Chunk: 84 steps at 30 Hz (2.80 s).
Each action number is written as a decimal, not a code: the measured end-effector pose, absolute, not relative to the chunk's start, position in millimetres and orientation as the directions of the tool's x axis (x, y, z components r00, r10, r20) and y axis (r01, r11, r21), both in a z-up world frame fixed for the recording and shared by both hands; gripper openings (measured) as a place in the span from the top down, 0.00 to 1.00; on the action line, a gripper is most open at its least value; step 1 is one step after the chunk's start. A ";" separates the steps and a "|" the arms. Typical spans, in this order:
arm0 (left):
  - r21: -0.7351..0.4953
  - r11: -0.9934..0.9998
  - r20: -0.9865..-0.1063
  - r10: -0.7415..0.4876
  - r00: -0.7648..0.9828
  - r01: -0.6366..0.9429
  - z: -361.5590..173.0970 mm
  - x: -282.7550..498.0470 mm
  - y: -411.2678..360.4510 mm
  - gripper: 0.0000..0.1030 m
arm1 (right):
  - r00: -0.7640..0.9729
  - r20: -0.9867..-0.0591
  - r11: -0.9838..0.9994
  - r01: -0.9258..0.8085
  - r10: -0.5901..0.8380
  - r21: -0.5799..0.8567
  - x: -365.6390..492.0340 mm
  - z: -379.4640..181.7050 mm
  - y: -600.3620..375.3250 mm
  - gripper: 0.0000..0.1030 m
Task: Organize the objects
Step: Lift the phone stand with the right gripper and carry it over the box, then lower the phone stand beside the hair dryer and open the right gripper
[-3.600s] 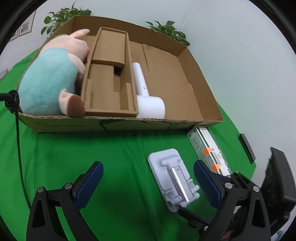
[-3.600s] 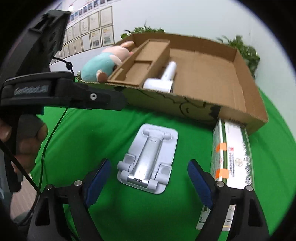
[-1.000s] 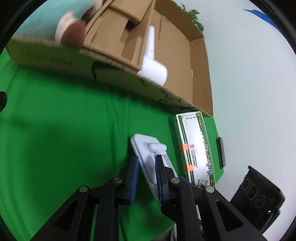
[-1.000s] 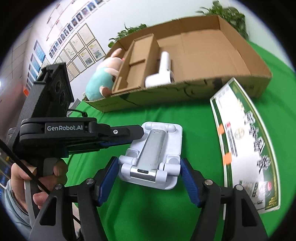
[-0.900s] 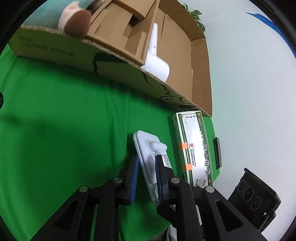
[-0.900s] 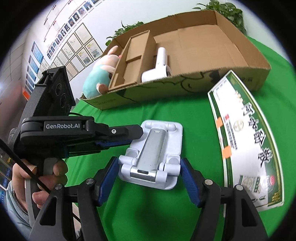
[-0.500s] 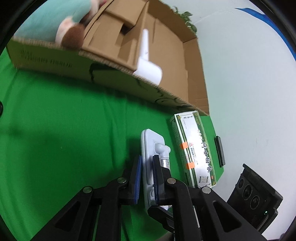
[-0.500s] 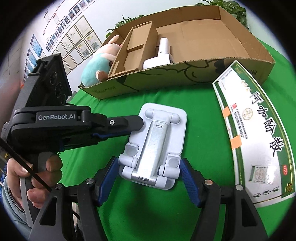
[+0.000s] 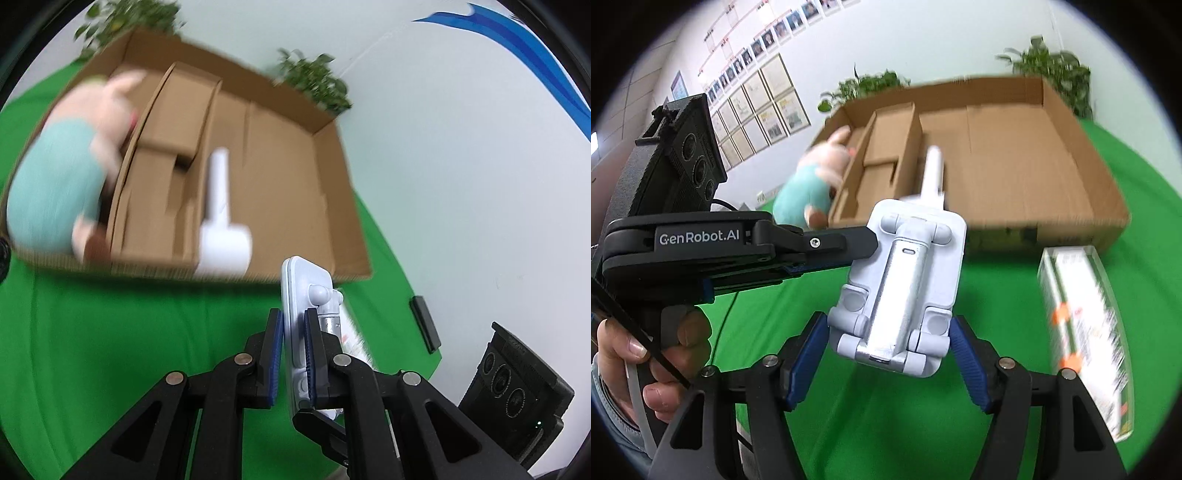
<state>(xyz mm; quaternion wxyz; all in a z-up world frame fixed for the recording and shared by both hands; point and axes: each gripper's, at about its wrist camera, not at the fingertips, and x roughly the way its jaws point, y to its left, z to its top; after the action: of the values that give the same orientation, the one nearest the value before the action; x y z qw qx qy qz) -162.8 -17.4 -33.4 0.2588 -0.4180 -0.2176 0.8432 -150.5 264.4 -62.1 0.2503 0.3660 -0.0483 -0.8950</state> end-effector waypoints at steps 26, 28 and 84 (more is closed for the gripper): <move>-0.384 -0.844 -0.565 0.535 -0.628 -0.374 78.7 -284.5 22.0 0.93 | -0.674 -0.547 -0.862 0.456 -0.496 0.221 -282.7 26.2 287.0 0.36; -0.388 -0.852 -0.598 0.524 -0.606 -0.353 58.5 -298.9 25.3 0.93 | -0.649 -0.574 -0.860 0.453 -0.499 0.236 -292.5 11.8 286.9 0.36; -0.206 -0.956 -0.736 0.291 -0.611 -0.207 -23.4 -260.1 -14.6 0.72 | -0.427 -0.814 -0.902 0.352 -0.393 0.251 -291.4 -115.3 298.7 0.57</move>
<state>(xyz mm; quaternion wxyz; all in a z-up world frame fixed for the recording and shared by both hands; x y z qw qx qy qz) -260.1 -14.6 -23.4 0.1388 -0.4186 -0.0499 0.8961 -291.4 298.7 -115.3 0.2208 0.4875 -0.0209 -0.8445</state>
